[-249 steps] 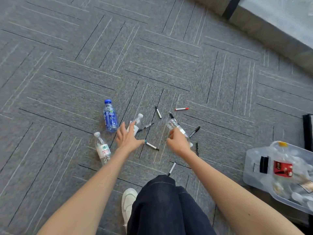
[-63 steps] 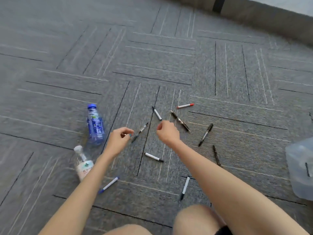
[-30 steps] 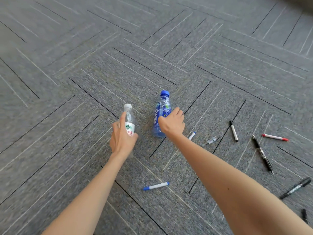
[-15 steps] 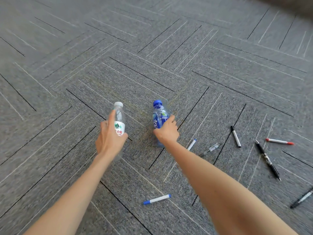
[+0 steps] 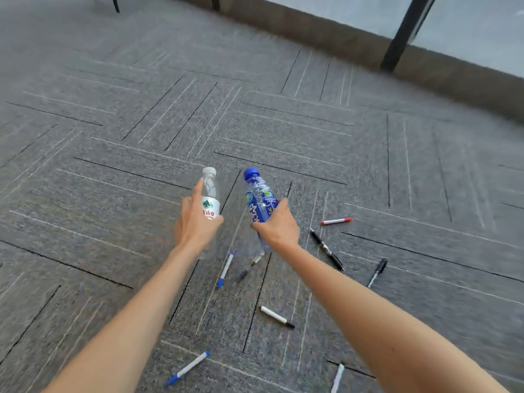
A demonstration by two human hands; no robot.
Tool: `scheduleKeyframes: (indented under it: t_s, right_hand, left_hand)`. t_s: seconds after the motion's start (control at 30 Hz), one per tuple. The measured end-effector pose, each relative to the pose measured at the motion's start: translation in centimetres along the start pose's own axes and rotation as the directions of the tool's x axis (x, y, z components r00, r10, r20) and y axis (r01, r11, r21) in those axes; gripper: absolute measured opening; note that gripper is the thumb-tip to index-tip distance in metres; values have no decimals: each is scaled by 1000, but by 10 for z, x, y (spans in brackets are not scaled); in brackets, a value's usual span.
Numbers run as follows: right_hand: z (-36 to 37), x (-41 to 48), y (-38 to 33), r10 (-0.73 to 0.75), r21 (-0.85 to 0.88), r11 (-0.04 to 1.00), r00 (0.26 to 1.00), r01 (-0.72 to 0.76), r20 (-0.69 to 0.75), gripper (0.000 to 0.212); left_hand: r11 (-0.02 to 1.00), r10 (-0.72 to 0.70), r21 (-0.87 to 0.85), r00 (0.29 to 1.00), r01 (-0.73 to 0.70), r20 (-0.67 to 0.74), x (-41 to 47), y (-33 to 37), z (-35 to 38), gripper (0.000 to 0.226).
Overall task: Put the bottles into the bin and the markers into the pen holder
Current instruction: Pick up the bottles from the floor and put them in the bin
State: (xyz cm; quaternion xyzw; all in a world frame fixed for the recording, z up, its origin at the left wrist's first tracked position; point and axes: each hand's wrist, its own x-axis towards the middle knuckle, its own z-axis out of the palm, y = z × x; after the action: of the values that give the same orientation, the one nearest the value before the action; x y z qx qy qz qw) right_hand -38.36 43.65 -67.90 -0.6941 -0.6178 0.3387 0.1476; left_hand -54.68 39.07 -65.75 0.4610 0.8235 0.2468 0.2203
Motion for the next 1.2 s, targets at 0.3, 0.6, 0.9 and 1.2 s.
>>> scheduleKeyframes:
  t_s: [0.3, 0.6, 0.9, 1.2]
  right_hand:
    - [-169, -37, 42, 283, 109, 959, 926, -263, -250, 58]
    - [-293, -108, -15, 497, 283, 864, 799, -417, -339, 68]
    - [-465, -178, -126, 636, 390, 765, 696, -513, -332, 67]
    - [-643, -224, -169, 767, 586, 614, 574, -529, -286, 69]
  left_hand:
    - [975, 220, -85, 946, -206, 238, -33, 170, 9, 95]
    - [924, 360, -39, 829, -381, 427, -76, 322, -76, 95]
    - [876, 388, 2, 706, -483, 592, -125, 465, -215, 96]
    - [785, 508, -99, 544, -612, 668, -169, 644, -293, 96]
